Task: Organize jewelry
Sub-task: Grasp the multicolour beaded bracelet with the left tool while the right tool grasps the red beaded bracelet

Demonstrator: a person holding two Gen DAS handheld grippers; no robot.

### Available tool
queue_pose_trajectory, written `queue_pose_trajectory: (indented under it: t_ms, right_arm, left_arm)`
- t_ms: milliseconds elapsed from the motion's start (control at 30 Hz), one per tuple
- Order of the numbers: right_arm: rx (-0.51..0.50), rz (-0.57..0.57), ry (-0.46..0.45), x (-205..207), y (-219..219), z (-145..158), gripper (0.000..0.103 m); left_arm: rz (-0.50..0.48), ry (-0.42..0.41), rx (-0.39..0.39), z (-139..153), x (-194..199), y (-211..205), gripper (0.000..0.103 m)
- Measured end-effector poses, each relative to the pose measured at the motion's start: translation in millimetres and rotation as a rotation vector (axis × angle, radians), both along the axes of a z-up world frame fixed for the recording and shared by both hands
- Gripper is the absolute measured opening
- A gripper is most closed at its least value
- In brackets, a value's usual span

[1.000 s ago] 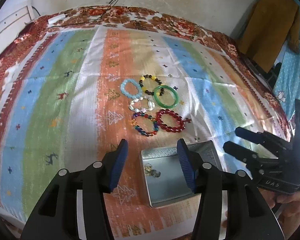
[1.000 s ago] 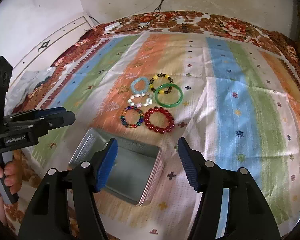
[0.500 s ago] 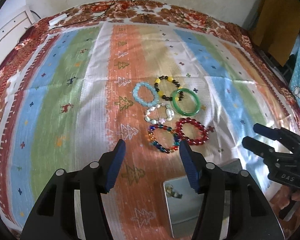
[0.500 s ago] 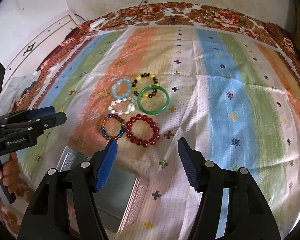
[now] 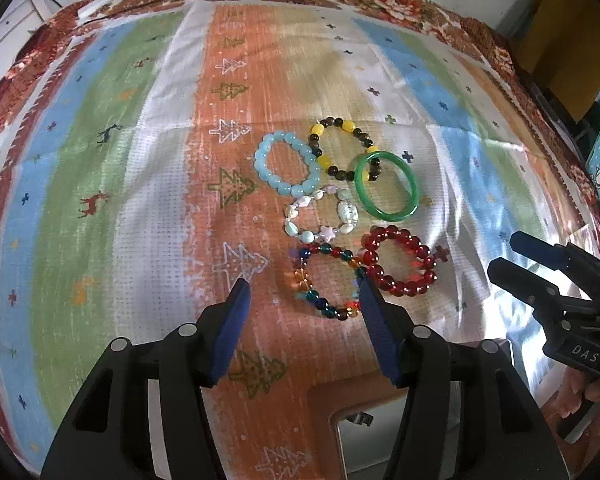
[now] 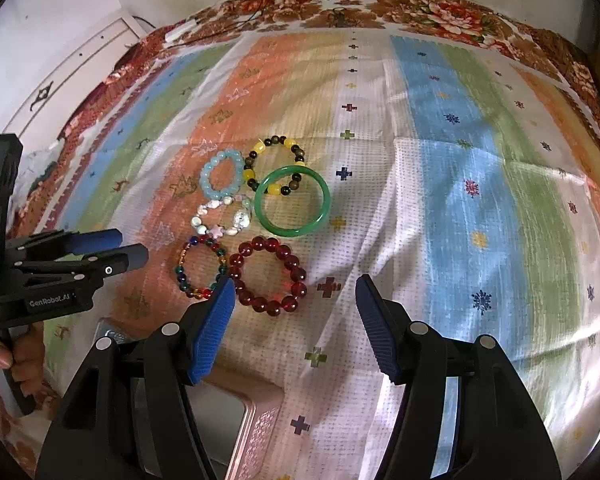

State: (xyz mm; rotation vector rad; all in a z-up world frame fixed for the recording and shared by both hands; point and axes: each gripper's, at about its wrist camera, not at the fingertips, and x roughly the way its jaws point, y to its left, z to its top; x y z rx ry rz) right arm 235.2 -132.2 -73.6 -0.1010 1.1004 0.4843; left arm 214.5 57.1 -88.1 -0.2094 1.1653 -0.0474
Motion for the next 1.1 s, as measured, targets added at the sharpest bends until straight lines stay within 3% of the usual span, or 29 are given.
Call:
queue_pose_trajectory:
  t_ms: [533, 1100]
  right_arm:
    - [-0.054, 0.006, 0.046, 24.9, 12.7, -23.8, 0.062]
    - [-0.08, 0.009, 0.128, 45.1, 24.9, -54.8, 0.062]
  left_arm:
    - [-0.041, 0.034, 0.009, -12.1, 22.5, -3.6, 0.057]
    - [-0.088, 0.121, 0.034, -45.1, 36.9, -8.0, 0.057]
